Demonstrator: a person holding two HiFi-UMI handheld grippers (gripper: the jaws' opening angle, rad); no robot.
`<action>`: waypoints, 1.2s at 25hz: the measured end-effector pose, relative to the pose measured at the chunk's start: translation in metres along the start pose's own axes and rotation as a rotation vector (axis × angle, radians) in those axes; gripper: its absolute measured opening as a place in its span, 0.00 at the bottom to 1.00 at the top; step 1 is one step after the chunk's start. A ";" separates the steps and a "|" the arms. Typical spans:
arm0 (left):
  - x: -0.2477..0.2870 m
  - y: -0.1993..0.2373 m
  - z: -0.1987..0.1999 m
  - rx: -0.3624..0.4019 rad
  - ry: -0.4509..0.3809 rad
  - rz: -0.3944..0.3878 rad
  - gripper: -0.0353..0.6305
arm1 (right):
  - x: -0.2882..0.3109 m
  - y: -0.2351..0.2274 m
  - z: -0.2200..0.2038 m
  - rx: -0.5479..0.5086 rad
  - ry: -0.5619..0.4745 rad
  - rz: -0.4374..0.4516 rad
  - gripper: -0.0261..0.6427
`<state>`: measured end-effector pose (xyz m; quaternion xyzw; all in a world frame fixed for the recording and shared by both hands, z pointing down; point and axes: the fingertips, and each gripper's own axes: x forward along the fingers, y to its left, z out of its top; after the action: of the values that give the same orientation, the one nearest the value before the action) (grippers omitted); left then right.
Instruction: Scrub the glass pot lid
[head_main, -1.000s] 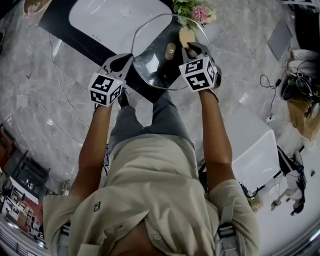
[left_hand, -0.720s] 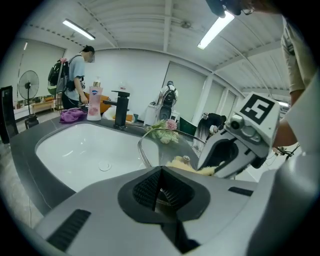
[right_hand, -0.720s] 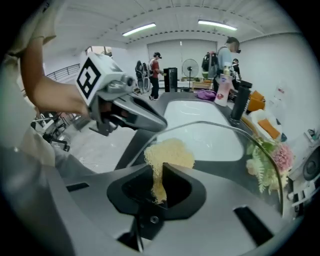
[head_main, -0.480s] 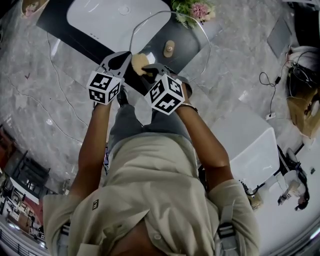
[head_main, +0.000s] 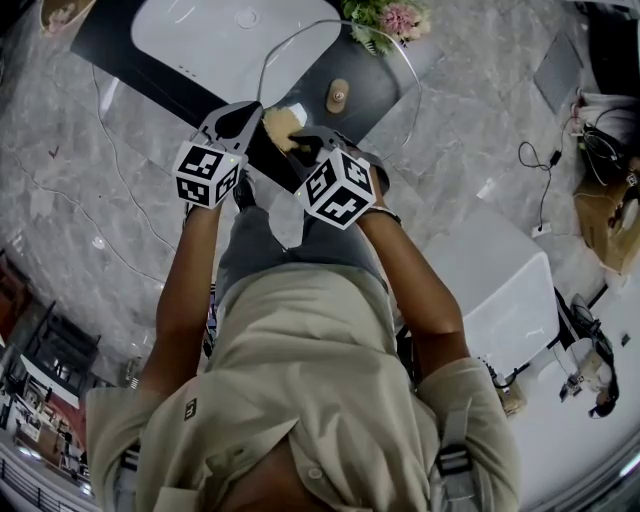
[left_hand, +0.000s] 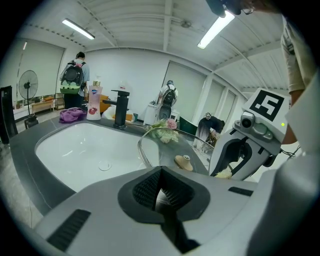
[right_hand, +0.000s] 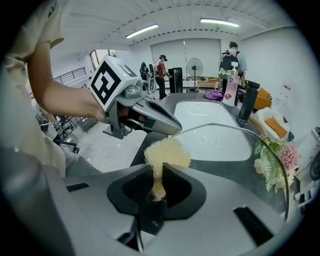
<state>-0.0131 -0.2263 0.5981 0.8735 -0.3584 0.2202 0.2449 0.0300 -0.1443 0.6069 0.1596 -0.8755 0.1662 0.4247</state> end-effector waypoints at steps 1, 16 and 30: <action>0.000 0.000 0.000 0.004 0.003 0.002 0.08 | -0.001 0.000 -0.002 0.007 0.000 0.002 0.13; 0.005 0.003 0.005 0.052 0.017 0.026 0.08 | -0.072 -0.162 -0.084 -0.012 0.214 -0.341 0.14; 0.008 0.004 0.010 0.053 0.010 0.022 0.08 | -0.103 -0.171 -0.108 -0.129 0.352 -0.333 0.14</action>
<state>-0.0085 -0.2384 0.5959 0.8746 -0.3610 0.2365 0.2211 0.2370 -0.2364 0.6147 0.2426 -0.7586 0.0628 0.6014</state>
